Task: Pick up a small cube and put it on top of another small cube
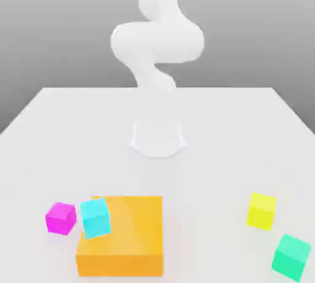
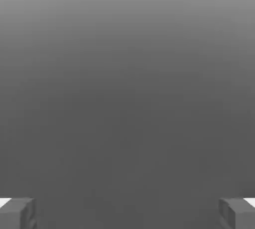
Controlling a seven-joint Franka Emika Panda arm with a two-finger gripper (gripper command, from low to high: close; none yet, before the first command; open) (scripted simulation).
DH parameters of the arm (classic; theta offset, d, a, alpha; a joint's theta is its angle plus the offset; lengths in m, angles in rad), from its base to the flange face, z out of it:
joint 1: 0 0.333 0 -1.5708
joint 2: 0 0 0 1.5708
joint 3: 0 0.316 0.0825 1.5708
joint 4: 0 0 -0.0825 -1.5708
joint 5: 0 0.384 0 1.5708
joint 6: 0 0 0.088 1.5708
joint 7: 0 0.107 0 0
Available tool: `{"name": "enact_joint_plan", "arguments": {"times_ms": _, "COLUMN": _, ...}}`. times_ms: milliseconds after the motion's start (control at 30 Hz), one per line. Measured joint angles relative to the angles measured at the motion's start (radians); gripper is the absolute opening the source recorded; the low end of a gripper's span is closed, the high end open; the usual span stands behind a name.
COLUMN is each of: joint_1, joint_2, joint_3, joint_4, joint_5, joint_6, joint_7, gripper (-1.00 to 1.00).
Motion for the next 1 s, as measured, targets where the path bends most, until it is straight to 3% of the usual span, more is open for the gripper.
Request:
{"name": "enact_joint_plan", "arguments": {"times_ms": 400, "joint_1": -0.269, "joint_2": 0.389, "joint_3": 0.034, "joint_4": -0.165, "joint_5": -0.004, "joint_6": 0.217, "joint_7": 0.526, "gripper": 0.00}}
{"name": "enact_joint_plan", "arguments": {"times_ms": 800, "joint_1": -0.447, "joint_2": 0.772, "joint_3": -0.034, "joint_4": -0.328, "joint_5": -0.009, "joint_6": 0.431, "joint_7": 1.045, "gripper": 0.00}}
{"name": "enact_joint_plan", "arguments": {"times_ms": 1000, "joint_1": -0.460, "joint_2": 0.981, "joint_3": -0.037, "joint_4": -0.330, "joint_5": 0.033, "joint_6": 0.582, "joint_7": 1.108, "gripper": 0.00}}
